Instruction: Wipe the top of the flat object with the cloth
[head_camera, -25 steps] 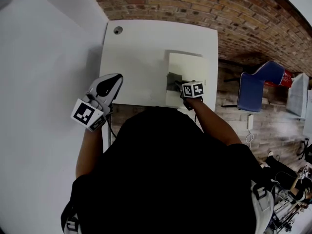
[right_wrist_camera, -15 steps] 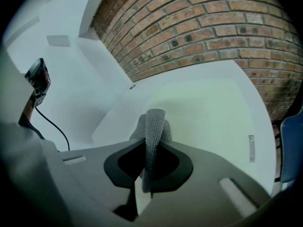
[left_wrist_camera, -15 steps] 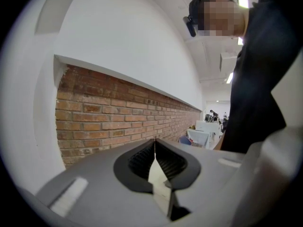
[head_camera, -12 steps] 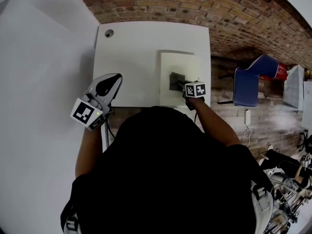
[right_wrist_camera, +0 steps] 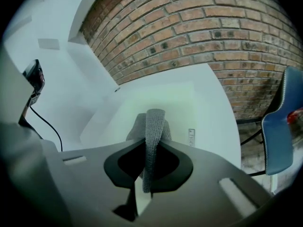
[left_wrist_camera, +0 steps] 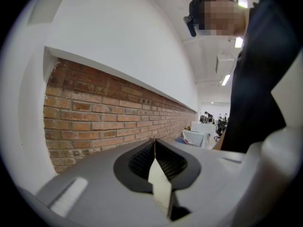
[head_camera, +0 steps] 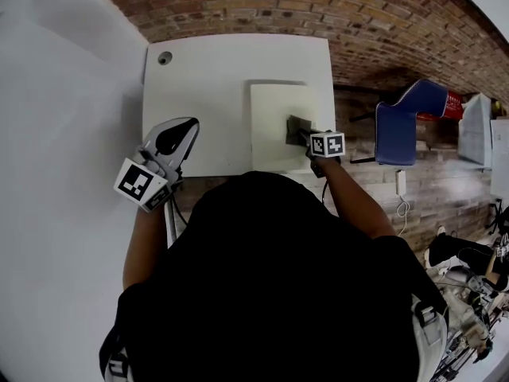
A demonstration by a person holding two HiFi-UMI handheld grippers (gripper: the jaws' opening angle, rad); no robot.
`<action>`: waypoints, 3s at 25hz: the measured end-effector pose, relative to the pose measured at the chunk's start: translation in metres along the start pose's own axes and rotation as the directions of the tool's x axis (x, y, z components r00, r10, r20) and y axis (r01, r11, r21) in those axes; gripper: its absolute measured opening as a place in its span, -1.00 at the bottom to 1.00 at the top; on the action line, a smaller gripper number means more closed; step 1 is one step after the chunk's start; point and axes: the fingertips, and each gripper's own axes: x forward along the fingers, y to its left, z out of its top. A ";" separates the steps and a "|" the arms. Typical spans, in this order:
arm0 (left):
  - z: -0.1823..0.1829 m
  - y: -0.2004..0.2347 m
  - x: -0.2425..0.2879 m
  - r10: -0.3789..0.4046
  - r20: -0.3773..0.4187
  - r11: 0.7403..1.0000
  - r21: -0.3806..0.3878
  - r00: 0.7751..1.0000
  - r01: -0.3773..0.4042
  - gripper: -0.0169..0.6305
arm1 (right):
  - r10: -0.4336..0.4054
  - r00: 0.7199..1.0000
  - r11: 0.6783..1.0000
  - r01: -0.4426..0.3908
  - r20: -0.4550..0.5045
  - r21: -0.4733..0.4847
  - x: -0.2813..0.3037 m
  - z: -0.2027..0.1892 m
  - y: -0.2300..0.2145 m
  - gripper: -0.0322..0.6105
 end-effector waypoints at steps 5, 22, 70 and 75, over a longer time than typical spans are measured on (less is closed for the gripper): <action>-0.008 -0.007 0.009 -0.044 -0.020 0.999 0.016 0.999 0.044 -0.94 | -0.052 0.998 0.998 0.052 -0.021 -0.019 -0.016 -0.007 -0.031 -0.87; -0.013 0.005 0.018 -0.051 -0.013 0.999 0.011 0.999 0.051 -0.94 | -0.090 0.996 0.996 0.090 0.015 0.022 -0.033 -0.001 -0.055 -0.87; -0.036 0.000 -0.048 -0.083 -0.058 0.996 -0.031 0.995 0.081 -0.94 | 0.199 0.976 0.980 -0.198 -0.085 0.017 0.015 -0.065 0.125 -0.87; -0.034 -0.006 -0.036 -0.095 -0.061 0.995 -0.032 0.994 0.093 -0.94 | 0.174 0.981 0.985 -0.172 -0.081 0.023 0.004 -0.065 0.106 -0.87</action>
